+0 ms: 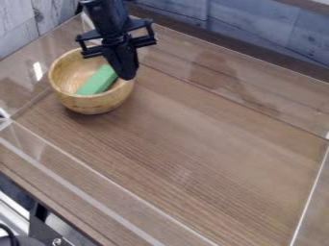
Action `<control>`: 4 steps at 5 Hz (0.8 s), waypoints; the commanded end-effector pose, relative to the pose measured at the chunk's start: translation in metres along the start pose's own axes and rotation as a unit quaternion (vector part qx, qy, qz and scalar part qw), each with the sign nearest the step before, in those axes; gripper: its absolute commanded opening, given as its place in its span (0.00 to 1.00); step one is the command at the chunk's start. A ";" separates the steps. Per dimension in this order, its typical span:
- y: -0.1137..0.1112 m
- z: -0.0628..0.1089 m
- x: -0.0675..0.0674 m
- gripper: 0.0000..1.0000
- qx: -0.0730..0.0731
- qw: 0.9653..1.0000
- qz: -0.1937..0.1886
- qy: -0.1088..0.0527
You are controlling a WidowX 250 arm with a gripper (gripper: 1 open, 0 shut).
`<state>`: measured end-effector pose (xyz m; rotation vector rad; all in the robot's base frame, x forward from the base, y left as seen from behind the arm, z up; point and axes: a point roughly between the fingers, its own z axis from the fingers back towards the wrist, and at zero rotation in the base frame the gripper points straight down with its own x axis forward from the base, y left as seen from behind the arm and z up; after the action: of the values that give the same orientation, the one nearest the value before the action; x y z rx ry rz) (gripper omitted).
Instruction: Move green stick from inside the wooden bowl to the table next to it
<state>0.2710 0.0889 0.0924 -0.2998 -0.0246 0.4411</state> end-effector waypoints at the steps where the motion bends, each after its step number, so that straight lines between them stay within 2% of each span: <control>1: -0.008 0.015 0.000 0.00 0.000 1.000 -0.016 -0.026; 4: -0.019 0.020 -0.008 0.00 -0.005 0.999 -0.019 -0.031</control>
<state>0.2676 0.0753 0.1027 -0.3059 -0.0406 0.4199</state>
